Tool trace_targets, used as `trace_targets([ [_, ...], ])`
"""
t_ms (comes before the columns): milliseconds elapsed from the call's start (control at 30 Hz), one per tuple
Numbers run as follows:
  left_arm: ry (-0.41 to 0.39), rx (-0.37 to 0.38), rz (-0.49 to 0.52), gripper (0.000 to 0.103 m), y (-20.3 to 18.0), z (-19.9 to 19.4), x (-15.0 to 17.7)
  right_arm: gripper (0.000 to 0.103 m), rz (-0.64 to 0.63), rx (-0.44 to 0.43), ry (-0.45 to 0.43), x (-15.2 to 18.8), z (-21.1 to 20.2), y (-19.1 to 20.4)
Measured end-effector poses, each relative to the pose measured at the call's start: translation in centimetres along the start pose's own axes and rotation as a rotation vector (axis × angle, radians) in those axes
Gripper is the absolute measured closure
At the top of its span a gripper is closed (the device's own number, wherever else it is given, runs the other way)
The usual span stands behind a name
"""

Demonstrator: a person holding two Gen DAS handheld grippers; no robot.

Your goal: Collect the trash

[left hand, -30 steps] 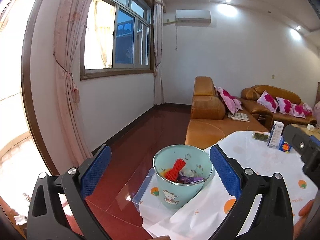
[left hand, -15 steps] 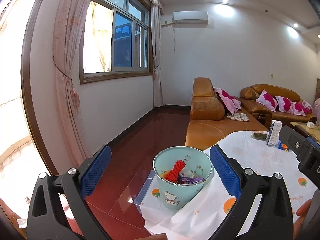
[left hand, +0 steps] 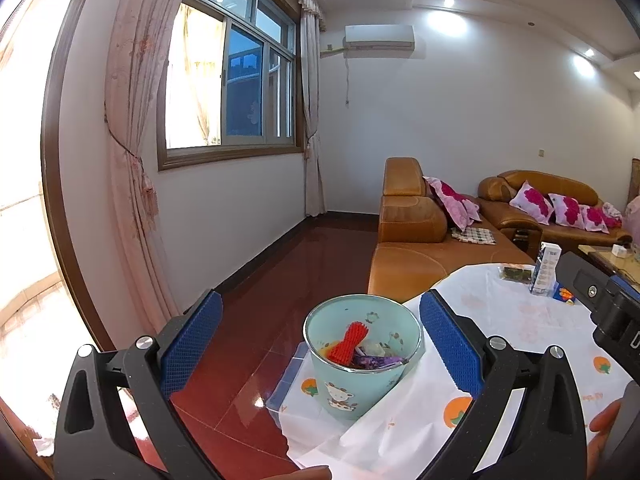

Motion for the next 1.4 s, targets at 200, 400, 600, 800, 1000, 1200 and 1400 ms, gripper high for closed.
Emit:
trace_targets([
  [200,0.003,-0.002,0.001,0.006,0.0,0.0,0.1,0.005,0.000,0.003,-0.003,0.0,-0.2,0.1],
  [400,0.003,0.000,0.000,0.006,0.0,0.0,0.1,0.005,0.002,0.007,-0.011,-0.2,-0.4,-0.2],
  [600,0.000,-0.001,0.003,0.006,0.0,-0.1,0.1,0.005,0.015,0.013,-0.018,-0.3,-0.7,-0.5],
  [800,0.003,0.003,0.002,0.006,0.0,-0.1,0.2,0.005,0.015,0.012,-0.018,-0.2,-0.7,-0.4],
  [1000,0.015,0.022,-0.006,0.006,-0.2,-0.1,0.3,0.005,0.023,0.016,-0.017,-0.2,-0.8,-0.7],
  [1200,0.007,0.021,-0.002,0.006,-0.3,-0.2,0.2,0.005,0.023,0.019,-0.022,-0.3,-1.0,-0.9],
  [1400,-0.020,-0.007,0.010,0.006,-0.2,-0.5,-0.2,0.005,0.032,0.025,-0.024,-0.3,-1.2,-1.3],
])
Point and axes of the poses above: each gripper's, at about its wrist camera, not at the fingertips, and z roughly the way its jaws point, y to its left, x to its underside, the point moved 10 cm from there along z, roughly the way its jaws point
